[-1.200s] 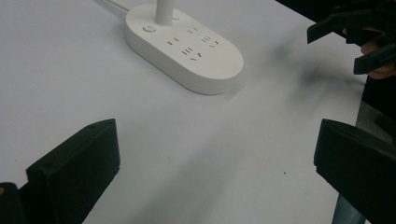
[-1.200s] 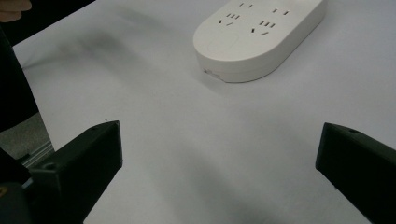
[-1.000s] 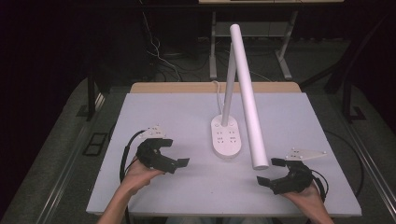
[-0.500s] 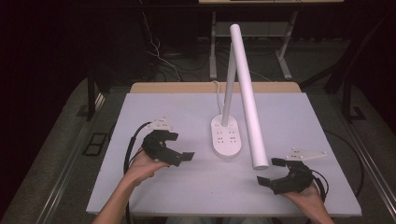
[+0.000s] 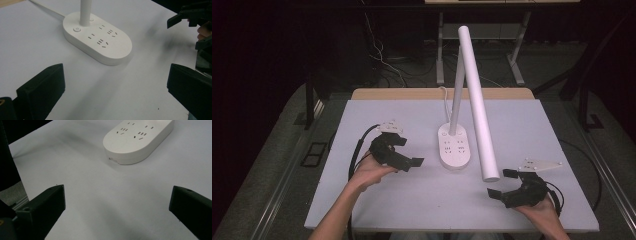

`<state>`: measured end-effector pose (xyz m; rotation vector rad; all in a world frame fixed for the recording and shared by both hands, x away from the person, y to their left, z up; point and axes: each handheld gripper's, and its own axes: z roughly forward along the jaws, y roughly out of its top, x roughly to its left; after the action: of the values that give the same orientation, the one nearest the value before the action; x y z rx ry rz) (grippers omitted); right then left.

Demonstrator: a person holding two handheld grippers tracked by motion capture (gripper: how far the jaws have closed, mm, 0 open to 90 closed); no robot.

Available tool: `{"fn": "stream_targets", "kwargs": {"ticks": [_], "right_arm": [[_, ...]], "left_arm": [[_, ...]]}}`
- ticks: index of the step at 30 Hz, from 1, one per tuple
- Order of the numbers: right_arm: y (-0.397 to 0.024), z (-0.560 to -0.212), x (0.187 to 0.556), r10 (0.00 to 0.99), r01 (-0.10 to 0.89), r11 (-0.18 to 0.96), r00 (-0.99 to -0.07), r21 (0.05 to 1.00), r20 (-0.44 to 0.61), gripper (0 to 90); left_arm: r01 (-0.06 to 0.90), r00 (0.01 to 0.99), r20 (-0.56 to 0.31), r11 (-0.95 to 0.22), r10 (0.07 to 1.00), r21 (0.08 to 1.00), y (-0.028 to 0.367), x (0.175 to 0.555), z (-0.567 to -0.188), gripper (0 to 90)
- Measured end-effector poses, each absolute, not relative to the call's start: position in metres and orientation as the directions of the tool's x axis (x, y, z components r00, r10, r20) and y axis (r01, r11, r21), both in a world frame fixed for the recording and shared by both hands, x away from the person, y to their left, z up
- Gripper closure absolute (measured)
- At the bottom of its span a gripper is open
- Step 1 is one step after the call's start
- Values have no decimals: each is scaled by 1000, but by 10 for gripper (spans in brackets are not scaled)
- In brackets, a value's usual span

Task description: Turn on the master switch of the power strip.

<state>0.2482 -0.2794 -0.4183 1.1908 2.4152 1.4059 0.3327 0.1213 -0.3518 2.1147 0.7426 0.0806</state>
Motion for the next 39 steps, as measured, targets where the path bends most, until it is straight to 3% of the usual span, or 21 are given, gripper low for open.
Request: {"fn": "stream_targets", "kwargs": {"ticks": [39], "right_arm": [[-280, -419, 248, 660, 574, 264, -693, 775, 288, 1]], "left_arm": [[482, 827, -183, -501, 532, 718, 90, 389, -336, 63]]}}
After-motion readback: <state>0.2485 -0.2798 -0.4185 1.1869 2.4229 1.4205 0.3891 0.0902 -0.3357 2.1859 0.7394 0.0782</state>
